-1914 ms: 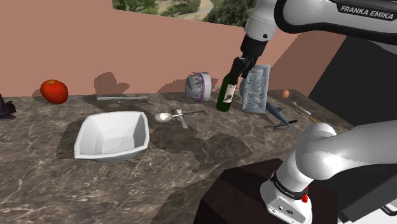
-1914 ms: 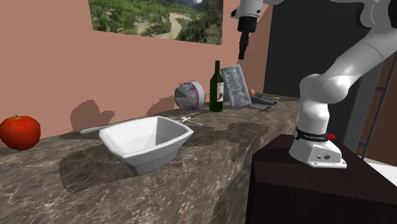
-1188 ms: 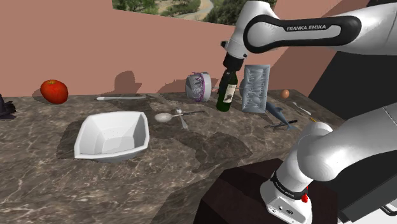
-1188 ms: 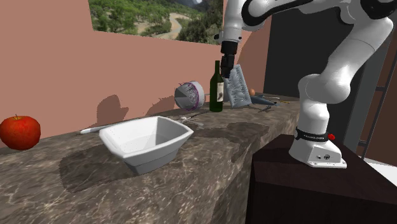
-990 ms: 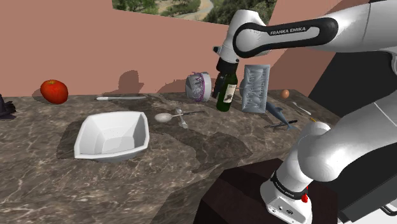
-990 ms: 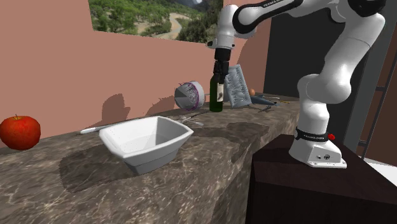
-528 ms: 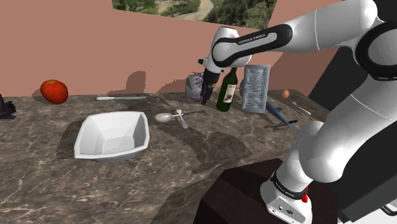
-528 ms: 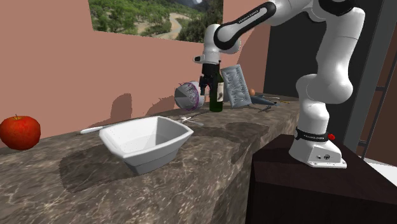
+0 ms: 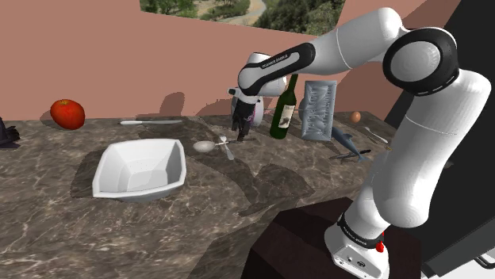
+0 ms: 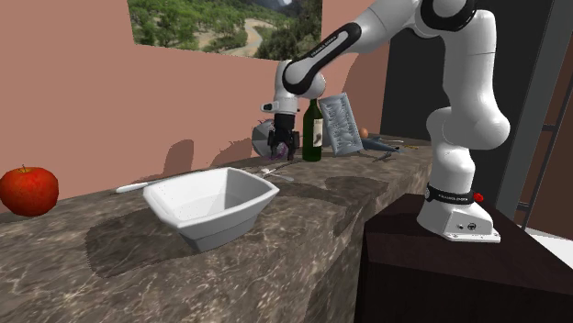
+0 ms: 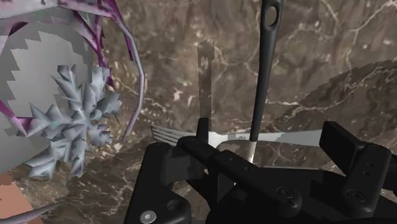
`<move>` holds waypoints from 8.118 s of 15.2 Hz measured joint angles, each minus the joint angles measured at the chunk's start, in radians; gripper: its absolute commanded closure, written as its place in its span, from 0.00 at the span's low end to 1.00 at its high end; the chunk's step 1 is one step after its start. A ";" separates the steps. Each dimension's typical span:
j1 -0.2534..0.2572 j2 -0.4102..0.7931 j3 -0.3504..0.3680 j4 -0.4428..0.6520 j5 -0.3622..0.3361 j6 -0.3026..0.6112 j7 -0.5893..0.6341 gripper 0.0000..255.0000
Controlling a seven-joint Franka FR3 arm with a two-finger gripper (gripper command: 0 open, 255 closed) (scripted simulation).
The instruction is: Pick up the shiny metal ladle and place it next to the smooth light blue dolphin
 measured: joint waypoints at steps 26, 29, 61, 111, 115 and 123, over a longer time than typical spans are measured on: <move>0.005 0.046 0.013 -0.018 0.032 0.060 -0.027 1.00; 0.007 0.024 0.010 -0.005 0.017 0.029 -0.010 1.00; -0.024 -0.215 -0.034 0.103 -0.112 -0.305 0.051 1.00; -0.542 0.129 -0.911 0.399 -0.043 -0.610 -1.328 1.00; -0.729 0.281 -0.856 0.531 0.064 -0.666 -1.455 1.00; -0.755 0.324 -0.831 0.470 0.100 -0.586 -1.492 1.00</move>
